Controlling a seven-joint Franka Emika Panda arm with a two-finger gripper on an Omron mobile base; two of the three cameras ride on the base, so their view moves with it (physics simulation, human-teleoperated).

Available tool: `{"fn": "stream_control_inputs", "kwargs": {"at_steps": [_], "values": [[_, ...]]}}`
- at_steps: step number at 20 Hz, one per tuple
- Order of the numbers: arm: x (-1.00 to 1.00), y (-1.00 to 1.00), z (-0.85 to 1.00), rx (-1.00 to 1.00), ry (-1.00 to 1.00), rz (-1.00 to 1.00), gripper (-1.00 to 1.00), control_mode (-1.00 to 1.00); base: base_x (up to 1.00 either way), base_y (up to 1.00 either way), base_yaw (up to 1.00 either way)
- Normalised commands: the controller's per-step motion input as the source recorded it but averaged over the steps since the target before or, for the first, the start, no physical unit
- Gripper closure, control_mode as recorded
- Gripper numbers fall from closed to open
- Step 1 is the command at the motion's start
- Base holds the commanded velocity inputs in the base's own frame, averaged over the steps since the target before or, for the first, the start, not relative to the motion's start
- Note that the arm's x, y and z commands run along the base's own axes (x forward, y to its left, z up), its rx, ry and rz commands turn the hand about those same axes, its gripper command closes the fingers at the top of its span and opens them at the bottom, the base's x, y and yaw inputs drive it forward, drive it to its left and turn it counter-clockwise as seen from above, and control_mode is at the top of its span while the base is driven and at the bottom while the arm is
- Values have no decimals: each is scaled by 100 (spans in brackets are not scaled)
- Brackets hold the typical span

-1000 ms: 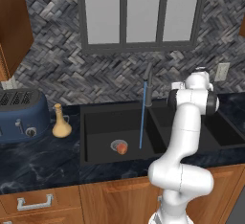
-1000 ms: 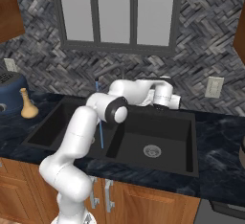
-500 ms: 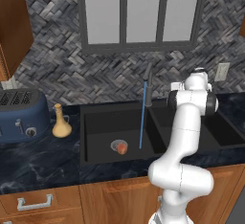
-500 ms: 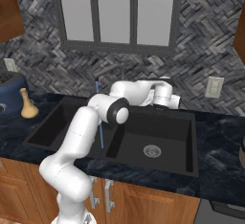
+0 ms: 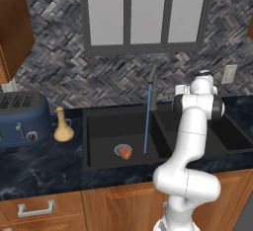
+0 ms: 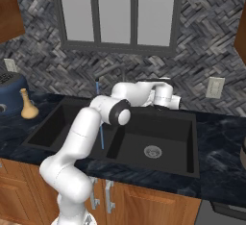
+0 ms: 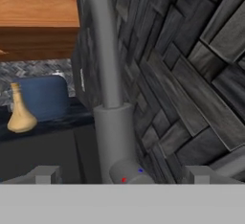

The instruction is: Turn on the sink faucet. Then move the onion from the counter to the sink. Turn off the sink. Move the vegetable from the sink to the pot next to the stove. Finally move the pot to the rear left burner.

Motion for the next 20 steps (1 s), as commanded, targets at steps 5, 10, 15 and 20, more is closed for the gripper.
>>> {"fn": "stream_control_inputs", "kwargs": {"at_steps": [5,10,15,20], "values": [[11,0,-1,0,0,0,-100,-100,0,0,0],[12,0,-1,0,0,0,-100,-100,0,0,0],[11,0,-2,0,0,0,-100,-100,0,0,0],[11,0,-2,0,0,0,-100,-100,0,0,0]]}}
